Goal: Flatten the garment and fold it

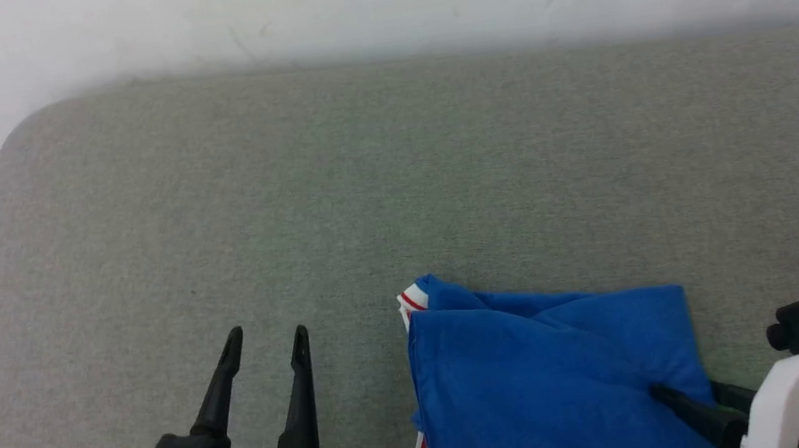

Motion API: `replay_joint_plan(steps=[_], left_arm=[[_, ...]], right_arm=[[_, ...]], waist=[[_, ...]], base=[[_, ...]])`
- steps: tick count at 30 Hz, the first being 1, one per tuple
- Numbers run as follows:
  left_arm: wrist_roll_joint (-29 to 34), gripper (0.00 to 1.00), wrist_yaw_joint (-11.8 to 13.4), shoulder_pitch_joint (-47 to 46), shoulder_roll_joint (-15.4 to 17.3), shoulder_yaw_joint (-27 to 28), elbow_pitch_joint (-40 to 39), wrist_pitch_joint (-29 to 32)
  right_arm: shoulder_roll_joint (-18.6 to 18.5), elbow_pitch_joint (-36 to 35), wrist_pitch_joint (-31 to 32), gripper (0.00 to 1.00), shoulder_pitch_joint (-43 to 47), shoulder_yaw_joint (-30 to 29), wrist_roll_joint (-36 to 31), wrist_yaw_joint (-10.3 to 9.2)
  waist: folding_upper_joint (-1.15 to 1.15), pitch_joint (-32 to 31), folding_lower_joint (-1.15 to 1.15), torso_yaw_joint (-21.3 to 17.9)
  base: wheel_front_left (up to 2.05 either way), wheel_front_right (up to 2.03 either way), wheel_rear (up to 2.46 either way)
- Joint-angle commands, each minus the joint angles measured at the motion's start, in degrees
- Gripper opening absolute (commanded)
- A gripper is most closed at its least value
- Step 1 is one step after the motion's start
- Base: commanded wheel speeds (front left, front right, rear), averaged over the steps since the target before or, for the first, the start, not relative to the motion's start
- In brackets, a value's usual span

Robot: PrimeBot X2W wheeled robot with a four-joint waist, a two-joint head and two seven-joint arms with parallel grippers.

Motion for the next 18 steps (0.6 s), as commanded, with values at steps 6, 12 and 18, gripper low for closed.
replay_joint_plan(steps=[6,12,18], left_arm=[[0.11,1.0,-0.38,-2.05,0.34,-0.75,0.3,-0.27],[1.43,1.0,-0.38,-2.3,0.62,-1.42,1.1,-0.27],[1.61,1.0,-0.38,-2.23,0.4,-1.88,0.82,-0.27]], right_arm=[[1.49,5.86,-0.94,1.0,-3.43,3.96,1.65,-0.03],[1.69,9.67,-3.52,0.0,-5.91,9.32,1.96,-0.03],[-0.35,12.91,-8.97,0.0,-8.15,11.49,-0.89,-0.03]], waist=[[0.0,1.92,-0.01,2.6],[0.0,2.03,-0.01,3.3],[0.0,-0.48,-0.01,2.44]], base=[[0.0,0.0,0.0],[0.0,0.0,0.0],[0.0,0.0,0.0]])
